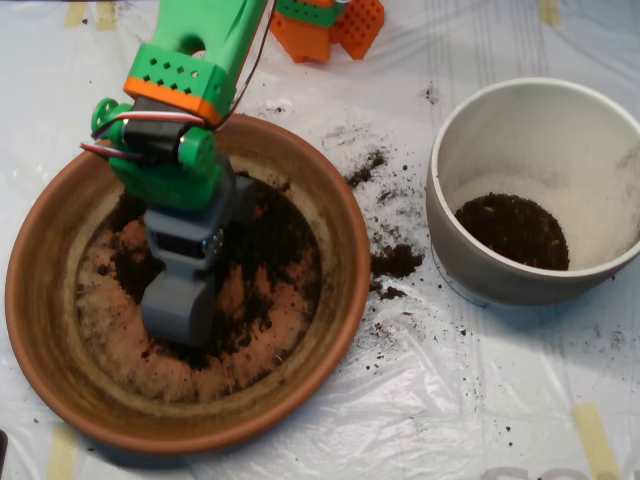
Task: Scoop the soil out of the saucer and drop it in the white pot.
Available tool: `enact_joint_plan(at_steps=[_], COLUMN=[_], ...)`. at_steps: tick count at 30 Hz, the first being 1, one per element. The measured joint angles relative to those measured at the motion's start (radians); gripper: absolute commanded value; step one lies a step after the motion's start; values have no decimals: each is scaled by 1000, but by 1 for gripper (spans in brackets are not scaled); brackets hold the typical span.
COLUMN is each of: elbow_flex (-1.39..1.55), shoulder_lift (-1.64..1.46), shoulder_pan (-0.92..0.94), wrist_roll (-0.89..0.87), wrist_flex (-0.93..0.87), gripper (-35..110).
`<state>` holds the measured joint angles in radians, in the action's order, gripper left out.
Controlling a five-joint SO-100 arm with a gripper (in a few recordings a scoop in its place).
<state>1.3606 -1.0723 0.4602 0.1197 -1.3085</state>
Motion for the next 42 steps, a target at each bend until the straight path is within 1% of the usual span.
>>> enact_joint_plan(at_steps=[8, 11, 12, 13, 19, 22, 27, 32, 36, 42], elbow_flex=[232, 325, 356, 388, 552, 588, 667, 695, 695, 660], shoulder_lift=[-158, -229, -253, -279, -413, -439, -500, -600, -678, -684], shoulder_pan=[-5, -12, -12, -12, 3, 12, 15, -23, -67, -120], wrist_roll=[43, 64, 72, 77, 97, 121, 150, 178, 166, 144], wrist_flex=[132, 184, 201, 219, 324, 347, 370, 334, 337, 314], gripper=[32, 25, 21, 12, 8, 0, 0, -1, -1, -1])
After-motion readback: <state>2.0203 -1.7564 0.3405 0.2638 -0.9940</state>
